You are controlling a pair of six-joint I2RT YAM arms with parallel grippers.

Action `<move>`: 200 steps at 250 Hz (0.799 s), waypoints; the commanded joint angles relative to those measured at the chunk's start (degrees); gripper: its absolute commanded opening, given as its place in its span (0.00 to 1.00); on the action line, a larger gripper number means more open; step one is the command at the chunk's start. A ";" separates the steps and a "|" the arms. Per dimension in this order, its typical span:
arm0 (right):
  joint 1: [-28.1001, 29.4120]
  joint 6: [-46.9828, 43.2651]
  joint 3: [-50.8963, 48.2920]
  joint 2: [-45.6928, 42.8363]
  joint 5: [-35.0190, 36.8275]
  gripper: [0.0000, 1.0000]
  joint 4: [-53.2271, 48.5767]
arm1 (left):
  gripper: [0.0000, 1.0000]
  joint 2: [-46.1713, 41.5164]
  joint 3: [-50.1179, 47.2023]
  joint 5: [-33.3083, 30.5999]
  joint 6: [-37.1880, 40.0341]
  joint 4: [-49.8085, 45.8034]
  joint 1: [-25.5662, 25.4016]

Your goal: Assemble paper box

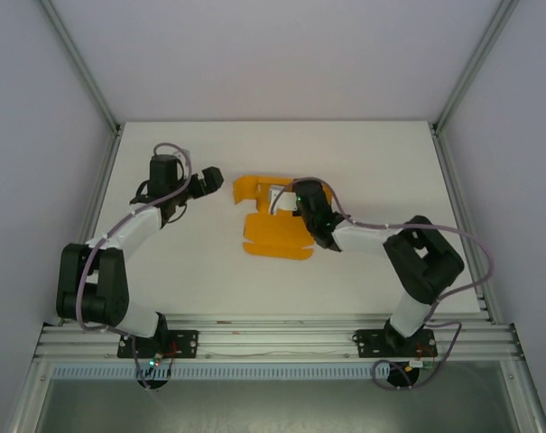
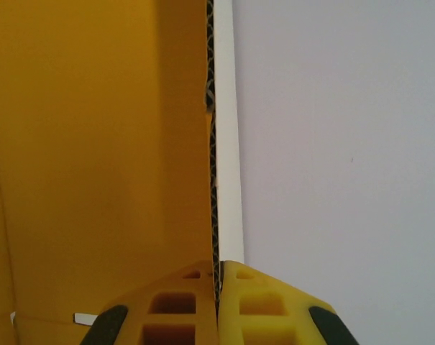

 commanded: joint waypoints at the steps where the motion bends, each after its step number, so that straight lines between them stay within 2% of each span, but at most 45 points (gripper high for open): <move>1: 0.72 -7.78 -1.84 3.86 4.26 0.00 14.87 | 1.00 5.23 4.89 -3.04 0.19 -2.74 -0.11; 80: 0.95 -8.53 -3.69 9.66 3.51 0.00 24.79 | 0.99 19.61 10.11 2.58 2.08 0.55 -2.43; 162: 1.50 -5.99 -4.07 8.07 3.98 0.00 20.92 | 0.82 21.96 6.51 13.12 4.11 14.06 -5.34; 176: 1.48 -5.51 -3.88 8.01 4.66 0.00 20.51 | 0.75 22.08 5.56 15.56 4.33 16.47 -5.69; 200: 1.49 -4.70 -3.61 7.90 5.25 0.00 19.68 | 0.68 22.42 4.17 15.45 4.16 18.54 -6.58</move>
